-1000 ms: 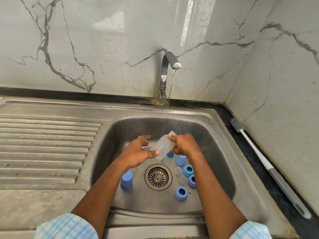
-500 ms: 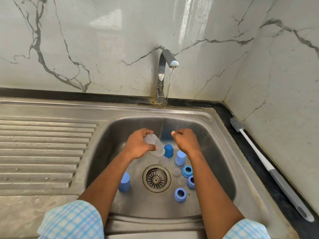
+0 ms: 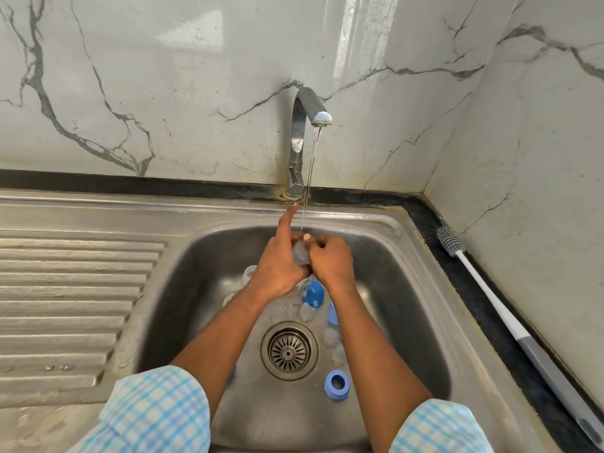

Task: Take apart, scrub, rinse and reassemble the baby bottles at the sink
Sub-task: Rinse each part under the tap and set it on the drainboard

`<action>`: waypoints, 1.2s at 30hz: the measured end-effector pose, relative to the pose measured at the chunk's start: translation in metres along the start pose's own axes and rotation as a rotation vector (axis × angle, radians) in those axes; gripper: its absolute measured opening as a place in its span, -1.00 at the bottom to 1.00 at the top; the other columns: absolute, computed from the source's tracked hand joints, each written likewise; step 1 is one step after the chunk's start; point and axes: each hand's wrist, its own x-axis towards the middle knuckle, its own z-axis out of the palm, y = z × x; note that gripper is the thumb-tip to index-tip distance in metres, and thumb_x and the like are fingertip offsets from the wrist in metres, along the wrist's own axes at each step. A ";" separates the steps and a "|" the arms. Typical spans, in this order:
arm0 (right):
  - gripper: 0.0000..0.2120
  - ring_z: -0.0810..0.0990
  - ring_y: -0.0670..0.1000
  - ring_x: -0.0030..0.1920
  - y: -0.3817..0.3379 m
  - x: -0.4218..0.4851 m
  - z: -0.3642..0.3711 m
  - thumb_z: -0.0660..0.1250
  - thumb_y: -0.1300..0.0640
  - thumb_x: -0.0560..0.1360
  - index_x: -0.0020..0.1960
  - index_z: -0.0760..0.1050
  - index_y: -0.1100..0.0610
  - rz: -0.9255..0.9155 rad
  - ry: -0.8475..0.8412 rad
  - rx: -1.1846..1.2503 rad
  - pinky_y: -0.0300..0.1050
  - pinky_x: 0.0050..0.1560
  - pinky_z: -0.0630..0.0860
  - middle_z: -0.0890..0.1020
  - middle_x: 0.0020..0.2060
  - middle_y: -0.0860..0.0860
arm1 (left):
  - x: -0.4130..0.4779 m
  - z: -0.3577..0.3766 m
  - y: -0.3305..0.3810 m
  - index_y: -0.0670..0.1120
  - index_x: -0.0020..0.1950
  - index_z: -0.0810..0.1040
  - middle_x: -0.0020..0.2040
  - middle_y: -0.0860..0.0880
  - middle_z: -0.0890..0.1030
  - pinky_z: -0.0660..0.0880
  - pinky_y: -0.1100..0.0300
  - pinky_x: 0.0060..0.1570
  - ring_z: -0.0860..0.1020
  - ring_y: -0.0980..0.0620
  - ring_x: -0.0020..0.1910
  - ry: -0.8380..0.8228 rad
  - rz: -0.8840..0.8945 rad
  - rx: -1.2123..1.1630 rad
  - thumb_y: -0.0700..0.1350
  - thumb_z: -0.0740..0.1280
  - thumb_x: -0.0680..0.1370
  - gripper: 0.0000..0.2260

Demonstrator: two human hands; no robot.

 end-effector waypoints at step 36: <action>-0.57 0.68 0.16 -0.14 -0.014 0.000 0.023 0.56 0.02 0.36 0.12 0.59 0.22 0.307 -0.190 1.017 0.05 -0.04 0.64 0.68 -0.14 0.18 | -0.006 -0.021 -0.005 -0.23 0.03 0.64 -0.17 -0.19 0.67 0.65 0.16 -0.13 0.66 -0.03 -0.20 -0.134 -0.626 -0.803 0.15 0.37 0.55 -0.58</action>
